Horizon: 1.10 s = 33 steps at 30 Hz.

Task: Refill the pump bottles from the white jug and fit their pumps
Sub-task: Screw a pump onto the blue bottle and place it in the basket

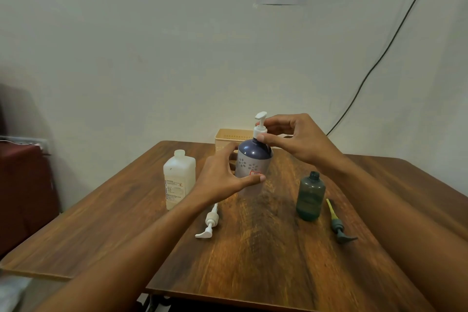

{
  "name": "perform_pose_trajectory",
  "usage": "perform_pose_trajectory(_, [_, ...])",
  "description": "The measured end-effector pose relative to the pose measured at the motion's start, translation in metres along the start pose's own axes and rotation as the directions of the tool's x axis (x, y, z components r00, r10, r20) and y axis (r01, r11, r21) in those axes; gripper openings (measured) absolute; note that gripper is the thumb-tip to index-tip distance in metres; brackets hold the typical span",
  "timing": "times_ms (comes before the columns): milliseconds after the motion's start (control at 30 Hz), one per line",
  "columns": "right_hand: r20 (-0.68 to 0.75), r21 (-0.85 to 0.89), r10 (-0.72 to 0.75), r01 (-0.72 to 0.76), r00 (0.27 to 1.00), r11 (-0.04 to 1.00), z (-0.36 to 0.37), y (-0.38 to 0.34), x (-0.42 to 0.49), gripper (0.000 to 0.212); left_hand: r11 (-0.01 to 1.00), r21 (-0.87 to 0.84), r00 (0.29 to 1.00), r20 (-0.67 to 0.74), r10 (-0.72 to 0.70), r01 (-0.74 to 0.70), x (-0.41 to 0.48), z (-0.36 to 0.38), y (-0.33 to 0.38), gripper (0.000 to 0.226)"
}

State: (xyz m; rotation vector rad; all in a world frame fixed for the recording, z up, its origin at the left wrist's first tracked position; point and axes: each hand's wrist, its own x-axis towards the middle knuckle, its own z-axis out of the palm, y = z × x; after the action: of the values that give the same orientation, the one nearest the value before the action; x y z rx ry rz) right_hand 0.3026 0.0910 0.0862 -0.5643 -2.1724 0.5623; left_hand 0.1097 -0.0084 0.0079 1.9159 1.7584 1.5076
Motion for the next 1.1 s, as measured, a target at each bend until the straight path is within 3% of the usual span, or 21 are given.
perform_pose_trajectory(433, [-0.019,0.023,0.012,-0.011,1.000,1.000,0.005,0.005,0.003,0.028,1.000,0.011,1.000,0.010,0.008,-0.008,0.002,0.001,0.000,0.091])
perform_pose_trajectory(567, [-0.033,0.019,0.040,-0.040,0.999,0.999,0.010,0.007,0.003,0.040,1.000,0.018,1.000,0.023,0.001,-0.001,-0.001,0.005,0.001,0.091])
perform_pose_trajectory(700, [0.188,0.096,0.089,-0.109,0.978,0.989,-0.002,0.004,0.005,0.050,1.000,0.007,1.000,0.021,-0.009,0.009,-0.001,0.005,0.001,0.089])
perform_pose_trajectory(800, [0.287,0.107,0.054,-0.089,0.956,0.990,-0.011,0.001,0.007,0.036,1.000,-0.001,1.000,0.020,0.005,-0.005,-0.001,0.004,0.002,0.089])
perform_pose_trajectory(900, [0.181,0.078,0.054,-0.068,0.982,0.995,-0.009,-0.001,0.007,0.030,1.000,-0.004,1.000,0.018,0.012,-0.012,0.000,0.003,0.003,0.090])
perform_pose_trajectory(1000, [0.038,0.047,0.042,-0.044,0.998,0.998,0.003,-0.005,0.004,0.054,0.999,0.002,0.999,0.015,0.033,-0.033,0.000,0.005,0.005,0.090])
perform_pose_trajectory(1100, [0.012,-0.017,0.045,-0.045,0.999,0.999,0.012,-0.003,0.003,0.073,0.999,0.008,0.999,0.015,0.048,-0.048,-0.001,0.008,0.006,0.090])
